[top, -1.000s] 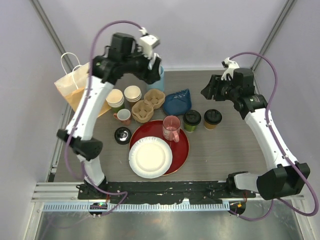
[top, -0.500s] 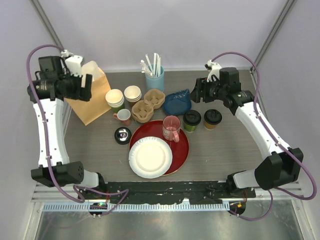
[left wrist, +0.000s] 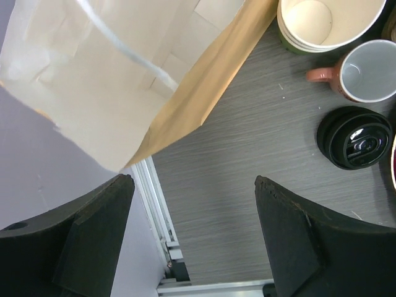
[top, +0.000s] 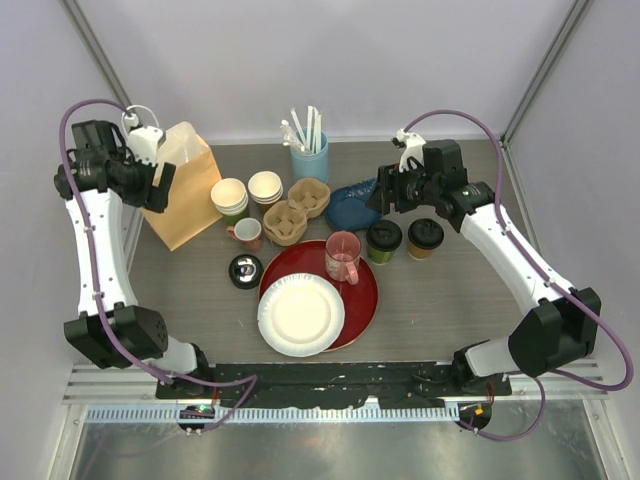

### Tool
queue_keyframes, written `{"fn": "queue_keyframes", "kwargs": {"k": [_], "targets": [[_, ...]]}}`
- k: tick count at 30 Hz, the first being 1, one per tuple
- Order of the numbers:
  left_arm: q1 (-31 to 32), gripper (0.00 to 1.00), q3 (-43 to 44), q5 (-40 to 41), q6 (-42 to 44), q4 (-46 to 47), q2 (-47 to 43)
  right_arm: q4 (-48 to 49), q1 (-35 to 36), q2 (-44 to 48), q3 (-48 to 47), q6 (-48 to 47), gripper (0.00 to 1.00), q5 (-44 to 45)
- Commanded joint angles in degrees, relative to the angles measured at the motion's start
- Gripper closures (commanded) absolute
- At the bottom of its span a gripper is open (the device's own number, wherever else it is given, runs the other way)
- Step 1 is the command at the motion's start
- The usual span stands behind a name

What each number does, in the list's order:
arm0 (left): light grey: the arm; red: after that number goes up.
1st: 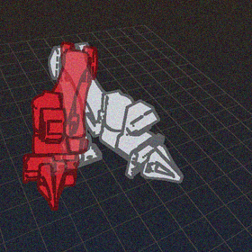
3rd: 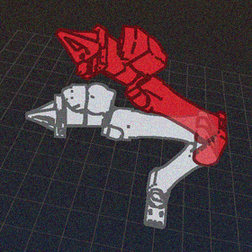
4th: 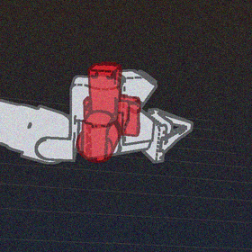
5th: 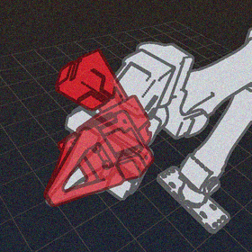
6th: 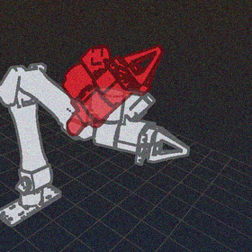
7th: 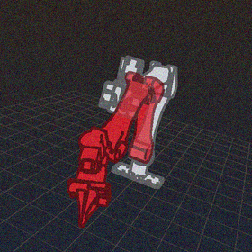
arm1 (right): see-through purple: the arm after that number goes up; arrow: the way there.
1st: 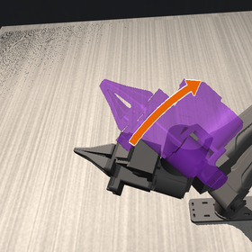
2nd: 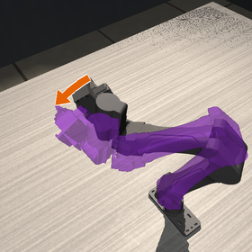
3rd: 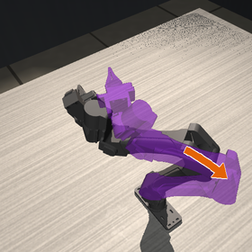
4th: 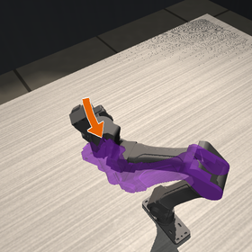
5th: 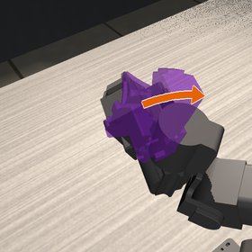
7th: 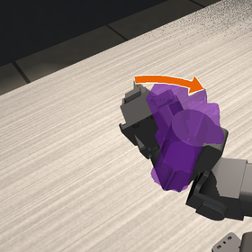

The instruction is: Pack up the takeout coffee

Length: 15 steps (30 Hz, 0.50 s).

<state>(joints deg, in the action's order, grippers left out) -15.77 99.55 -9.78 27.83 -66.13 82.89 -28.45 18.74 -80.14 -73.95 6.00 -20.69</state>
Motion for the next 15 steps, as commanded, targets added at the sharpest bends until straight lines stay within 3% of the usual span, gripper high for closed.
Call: {"fn": "queue_keyframes", "kwargs": {"k": [1, 15], "targets": [[-0.1, 0.16, 3.2, -4.7, 4.4, 3.2, 2.0, 0.6, 0.5, 2.4, 0.2, -1.6, 0.33, -0.3], [-0.2, 0.22, 14.6, -7.9, 9.3, -4.3, 13.2, -1.4, 1.4, 3.6, 2.1, -3.4, 0.33, 0.2]]}}
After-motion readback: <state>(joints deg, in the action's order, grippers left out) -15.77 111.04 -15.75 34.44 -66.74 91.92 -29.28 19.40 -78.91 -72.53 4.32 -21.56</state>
